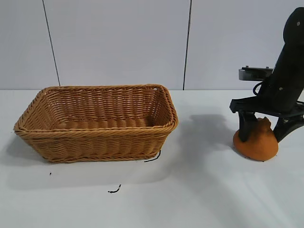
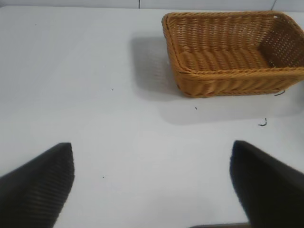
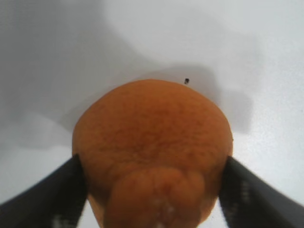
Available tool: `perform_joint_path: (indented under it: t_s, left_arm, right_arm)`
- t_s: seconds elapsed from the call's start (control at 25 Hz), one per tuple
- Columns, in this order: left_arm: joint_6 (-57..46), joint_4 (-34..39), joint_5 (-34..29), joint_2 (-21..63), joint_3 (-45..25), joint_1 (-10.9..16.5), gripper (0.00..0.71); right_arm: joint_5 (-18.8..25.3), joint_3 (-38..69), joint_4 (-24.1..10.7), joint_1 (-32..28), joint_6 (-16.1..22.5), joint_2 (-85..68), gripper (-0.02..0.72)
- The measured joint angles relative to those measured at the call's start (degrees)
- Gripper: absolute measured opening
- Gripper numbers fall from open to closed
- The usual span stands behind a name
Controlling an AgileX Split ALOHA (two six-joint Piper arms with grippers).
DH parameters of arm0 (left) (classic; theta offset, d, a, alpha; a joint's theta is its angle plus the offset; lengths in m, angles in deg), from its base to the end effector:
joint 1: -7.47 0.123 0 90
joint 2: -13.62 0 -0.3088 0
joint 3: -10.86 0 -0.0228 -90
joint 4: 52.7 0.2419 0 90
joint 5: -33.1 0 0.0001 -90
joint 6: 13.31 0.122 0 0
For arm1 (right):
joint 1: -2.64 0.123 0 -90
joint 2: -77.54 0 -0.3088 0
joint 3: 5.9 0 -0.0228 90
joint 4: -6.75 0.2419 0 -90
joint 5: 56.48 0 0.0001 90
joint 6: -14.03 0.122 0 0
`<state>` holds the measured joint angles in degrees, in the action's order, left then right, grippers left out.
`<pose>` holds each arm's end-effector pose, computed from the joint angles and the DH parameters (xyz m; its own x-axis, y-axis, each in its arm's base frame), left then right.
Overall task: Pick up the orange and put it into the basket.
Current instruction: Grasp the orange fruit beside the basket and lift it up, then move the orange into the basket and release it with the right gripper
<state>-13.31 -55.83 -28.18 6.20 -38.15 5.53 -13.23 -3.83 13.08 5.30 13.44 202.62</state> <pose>-0.0096 -0.0055 0.2590 -0.4660 -0.0105 -0.8847 0.0640 0.9969 -0.0455 0.4037 0.0280 0.1279 -0.9861 0.0243 -0.1641 0.0102 0.9962 0.0862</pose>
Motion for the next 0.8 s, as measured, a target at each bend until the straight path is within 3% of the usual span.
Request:
perform_joint_path:
  t_s: [0.16,0.48,0.8]
  left_arm:
    - [0.0,0.0,0.0,0.0,0.0,0.0,0.639]
    - [0.0,0.0,0.0,0.0,0.0,0.0,0.639]
    - [0.0,0.0,0.0,0.0,0.0,0.0,0.639]
  right_arm:
    - [3.62,-3.68,-0.23,0.0,-0.11,-1.66,0.106]
    - [13.14,-21.86,-0.32,0.0,-0.11,-4.43,0.105]
    - [16.44,-28.71,2.53,0.43,-0.11,-4.43,0.097]
